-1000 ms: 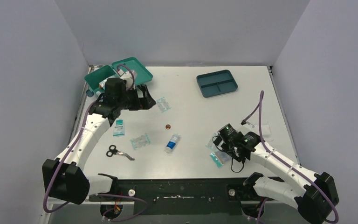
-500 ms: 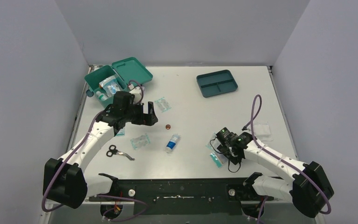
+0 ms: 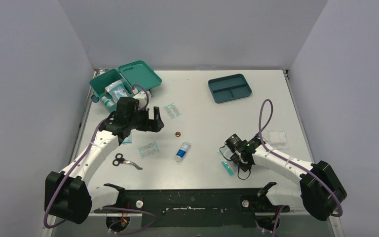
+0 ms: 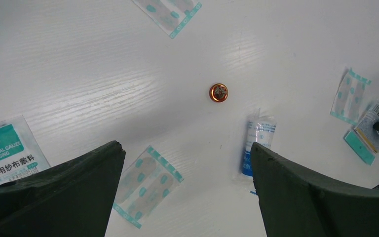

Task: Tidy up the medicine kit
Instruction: Pick up the medical item at the center of the board.

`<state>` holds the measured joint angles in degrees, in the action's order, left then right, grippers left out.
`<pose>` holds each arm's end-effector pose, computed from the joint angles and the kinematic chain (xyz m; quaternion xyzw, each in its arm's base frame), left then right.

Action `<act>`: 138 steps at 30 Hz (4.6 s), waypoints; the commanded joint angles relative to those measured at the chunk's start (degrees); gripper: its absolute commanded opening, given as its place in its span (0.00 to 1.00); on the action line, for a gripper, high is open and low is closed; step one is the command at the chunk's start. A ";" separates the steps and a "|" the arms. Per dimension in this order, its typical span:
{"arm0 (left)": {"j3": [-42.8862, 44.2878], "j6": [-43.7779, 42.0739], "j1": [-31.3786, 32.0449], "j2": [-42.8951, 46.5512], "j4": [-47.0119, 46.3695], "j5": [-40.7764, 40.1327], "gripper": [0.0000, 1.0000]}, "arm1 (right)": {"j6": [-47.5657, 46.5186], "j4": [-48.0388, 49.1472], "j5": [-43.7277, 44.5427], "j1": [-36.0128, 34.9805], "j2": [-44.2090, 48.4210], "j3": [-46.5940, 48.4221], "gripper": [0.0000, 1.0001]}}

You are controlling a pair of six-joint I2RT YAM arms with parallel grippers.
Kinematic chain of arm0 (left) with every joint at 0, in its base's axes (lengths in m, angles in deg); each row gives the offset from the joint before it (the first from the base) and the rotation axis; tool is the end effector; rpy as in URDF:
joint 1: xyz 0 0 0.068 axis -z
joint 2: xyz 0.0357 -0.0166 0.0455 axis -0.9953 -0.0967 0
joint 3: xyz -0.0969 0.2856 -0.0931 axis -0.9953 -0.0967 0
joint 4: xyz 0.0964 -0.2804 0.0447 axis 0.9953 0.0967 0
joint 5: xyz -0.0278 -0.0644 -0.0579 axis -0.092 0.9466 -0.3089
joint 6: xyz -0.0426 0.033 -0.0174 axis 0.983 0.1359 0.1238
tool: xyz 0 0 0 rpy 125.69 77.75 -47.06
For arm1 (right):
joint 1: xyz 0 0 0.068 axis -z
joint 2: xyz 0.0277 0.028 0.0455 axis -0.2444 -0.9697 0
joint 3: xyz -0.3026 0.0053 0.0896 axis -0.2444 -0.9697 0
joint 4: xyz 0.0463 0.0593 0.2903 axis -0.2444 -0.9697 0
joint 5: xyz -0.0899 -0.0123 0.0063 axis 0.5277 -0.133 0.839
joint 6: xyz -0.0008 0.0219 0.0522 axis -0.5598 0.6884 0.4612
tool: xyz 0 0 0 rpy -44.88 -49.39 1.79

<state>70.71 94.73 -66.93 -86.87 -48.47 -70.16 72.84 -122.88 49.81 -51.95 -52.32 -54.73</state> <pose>0.2712 -0.0945 0.2923 0.0822 0.8973 -0.2048 0.3822 0.1601 0.1090 0.1764 0.4036 0.8998 -0.0199 0.1645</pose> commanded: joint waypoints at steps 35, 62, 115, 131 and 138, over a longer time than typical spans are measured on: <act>-0.09 0.29 -0.21 4.51 -1.50 -5.26 0.97 | -7.11 -4.40 9.64 -0.75 11.30 7.58 0.00; -3.24 27.03 3.77 -0.60 -25.40 33.07 0.67 | -36.12 43.19 -29.00 -1.73 10.26 10.17 0.00; 6.29 22.81 0.72 -5.50 -16.53 22.80 0.00 | -34.34 39.54 -24.95 -4.47 16.28 7.87 1.00; 23.22 10.85 -24.90 -13.82 -6.15 8.60 0.00 | -38.90 32.59 -22.17 -4.30 21.99 8.19 1.00; 29.56 6.22 -29.65 -19.81 -4.06 3.73 0.00 | -40.62 31.65 -20.89 -4.23 21.62 8.80 1.00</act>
<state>94.88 104.87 -94.45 -104.82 -53.21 -62.88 34.39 -91.75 26.89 -55.88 -30.61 -48.17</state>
